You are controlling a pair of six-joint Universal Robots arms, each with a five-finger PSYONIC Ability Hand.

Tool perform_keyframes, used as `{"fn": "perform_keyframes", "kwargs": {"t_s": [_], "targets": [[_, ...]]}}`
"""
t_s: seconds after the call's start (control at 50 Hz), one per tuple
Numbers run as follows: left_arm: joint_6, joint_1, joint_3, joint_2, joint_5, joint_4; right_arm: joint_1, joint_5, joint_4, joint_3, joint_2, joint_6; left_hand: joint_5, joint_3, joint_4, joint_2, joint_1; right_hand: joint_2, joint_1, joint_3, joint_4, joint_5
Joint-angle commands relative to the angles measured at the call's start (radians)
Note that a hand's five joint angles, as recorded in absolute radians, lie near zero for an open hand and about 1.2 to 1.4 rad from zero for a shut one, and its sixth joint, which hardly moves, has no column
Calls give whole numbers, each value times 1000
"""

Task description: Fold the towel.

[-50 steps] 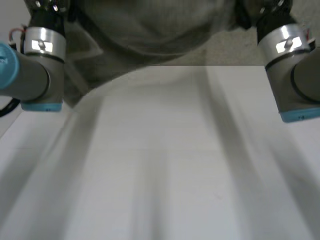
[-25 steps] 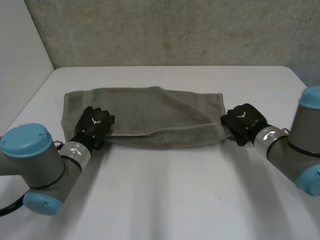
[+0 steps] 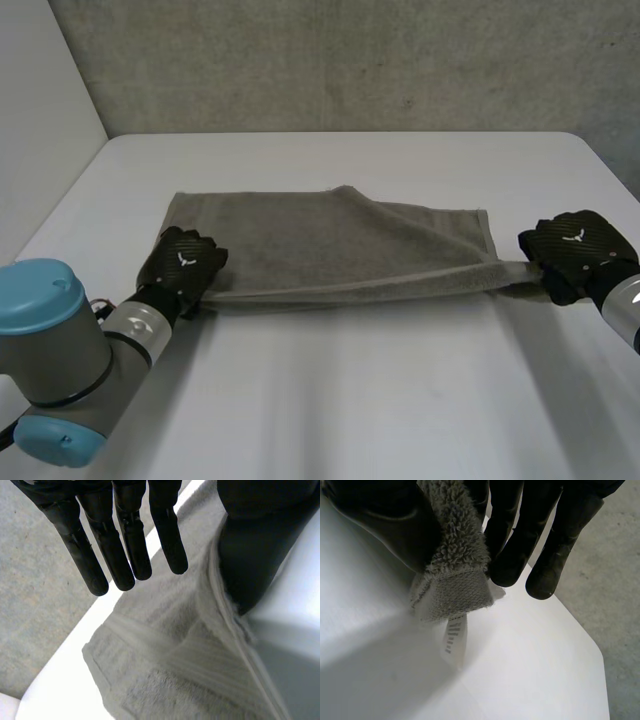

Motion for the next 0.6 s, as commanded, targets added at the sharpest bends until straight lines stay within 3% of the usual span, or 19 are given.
{"fn": "perform_keyframes", "kwargs": {"t_s": [0.02, 0.24, 0.3, 0.34, 0.4, 0.42, 0.46, 0.6], "targets": [[0, 20, -34, 10, 0, -2, -24, -35, -16, 18, 12, 2, 102, 100, 100, 100, 97, 68, 62, 62, 62, 67], [2, 33, -88, 74, -26, -3, -76, -38, -62, 25, 16, 3, 137, 135, 135, 135, 133, 68, 62, 62, 62, 67], [2, 36, -91, 92, -43, -5, -82, -45, -64, 27, 16, 3, 234, 232, 232, 232, 230, 68, 62, 62, 62, 67], [2, 35, -94, 106, -44, -6, -80, -58, -62, 31, 16, 2, 511, 509, 509, 509, 507, 68, 62, 62, 62, 67], [2, 35, -97, 109, -43, -6, -79, -69, -62, 34, 18, 2, 642, 640, 640, 640, 638, 68, 62, 62, 62, 67], [3, 32, -99, 111, -43, -6, -79, -80, -58, 37, 18, 2, 665, 663, 663, 663, 660, -99, -105, -105, -106, -101], [3, 32, -99, 111, -41, -6, -77, -92, -41, 39, 21, 14, 665, 663, 663, 663, 661, -793, -799, -799, -800, -795], [2, 35, -99, 108, -38, -5, -82, -146, 72, 19, 28, 55, 665, 663, 663, 663, 661, -896, -903, -902, -903, -898]]}}
